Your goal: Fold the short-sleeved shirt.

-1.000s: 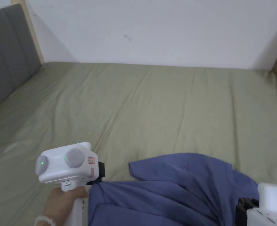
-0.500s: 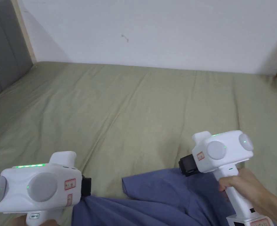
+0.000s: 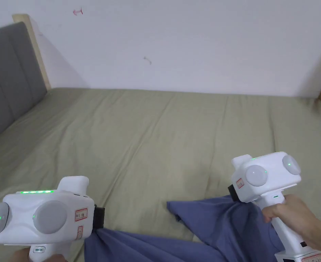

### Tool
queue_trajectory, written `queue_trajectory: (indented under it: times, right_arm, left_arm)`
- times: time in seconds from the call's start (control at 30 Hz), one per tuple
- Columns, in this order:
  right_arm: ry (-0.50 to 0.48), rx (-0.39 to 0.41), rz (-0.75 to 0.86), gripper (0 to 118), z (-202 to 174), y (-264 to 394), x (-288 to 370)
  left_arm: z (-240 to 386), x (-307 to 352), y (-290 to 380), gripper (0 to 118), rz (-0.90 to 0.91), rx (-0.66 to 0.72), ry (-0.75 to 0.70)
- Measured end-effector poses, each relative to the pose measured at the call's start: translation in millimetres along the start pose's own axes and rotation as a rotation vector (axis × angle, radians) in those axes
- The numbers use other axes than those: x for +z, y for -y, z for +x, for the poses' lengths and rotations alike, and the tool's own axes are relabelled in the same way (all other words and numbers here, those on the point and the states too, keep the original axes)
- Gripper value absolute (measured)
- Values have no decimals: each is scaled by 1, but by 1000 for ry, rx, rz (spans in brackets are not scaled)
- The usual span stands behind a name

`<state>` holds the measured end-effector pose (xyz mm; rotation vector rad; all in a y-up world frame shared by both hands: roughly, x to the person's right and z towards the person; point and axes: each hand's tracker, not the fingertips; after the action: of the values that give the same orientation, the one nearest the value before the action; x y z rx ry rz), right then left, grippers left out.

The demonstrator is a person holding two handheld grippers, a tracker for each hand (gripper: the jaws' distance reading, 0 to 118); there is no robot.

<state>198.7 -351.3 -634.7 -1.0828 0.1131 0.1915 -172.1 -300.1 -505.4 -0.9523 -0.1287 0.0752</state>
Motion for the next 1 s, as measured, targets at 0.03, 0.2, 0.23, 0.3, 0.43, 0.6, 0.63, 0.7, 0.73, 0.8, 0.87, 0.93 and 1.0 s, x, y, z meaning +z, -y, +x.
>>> queue_trajectory:
  times: [0.03,0.2,0.23,0.3,0.43,0.6,0.63,0.7,0.73,0.8,0.87,0.93,1.0]
  right_arm:
    - [24,-6,43,1,7,0,19]
    - [73,-99,186,1,49,7,134]
    - [83,-131,231,1,59,12,159]
    - [120,-163,285,1,75,21,202]
    - [167,-255,407,1,115,44,290]
    - [124,-376,523,1,157,72,372]
    - [107,-392,548,1,162,77,386]
    - [119,-390,575,1,165,85,407]
    - [133,-390,593,1,165,86,413]
    - [140,-403,609,1,168,85,425]
    - [138,-415,626,1,172,79,433]
    - [141,-436,642,1,176,71,437]
    - [148,-457,660,1,178,57,439]
  left_arm:
    - [1,13,-2,6,15,-11,-25]
    - [-2,80,-10,6,119,-9,-47]
    - [-7,91,-13,6,147,-7,-52]
    - [-8,115,-14,6,187,-45,-75]
    - [-14,162,-21,6,250,-51,-100]
    - [-11,214,-36,6,360,-51,-105]
    - [-8,224,-40,6,390,-54,-84]
    - [-1,241,-49,6,420,-63,-71]
    - [3,247,-55,6,434,-70,-71]
    - [13,258,-65,6,465,-84,-86]
    - [22,266,-82,6,495,-100,-116]
    - [29,271,-99,6,523,-98,-126]
    - [31,273,-120,6,543,-92,-125]
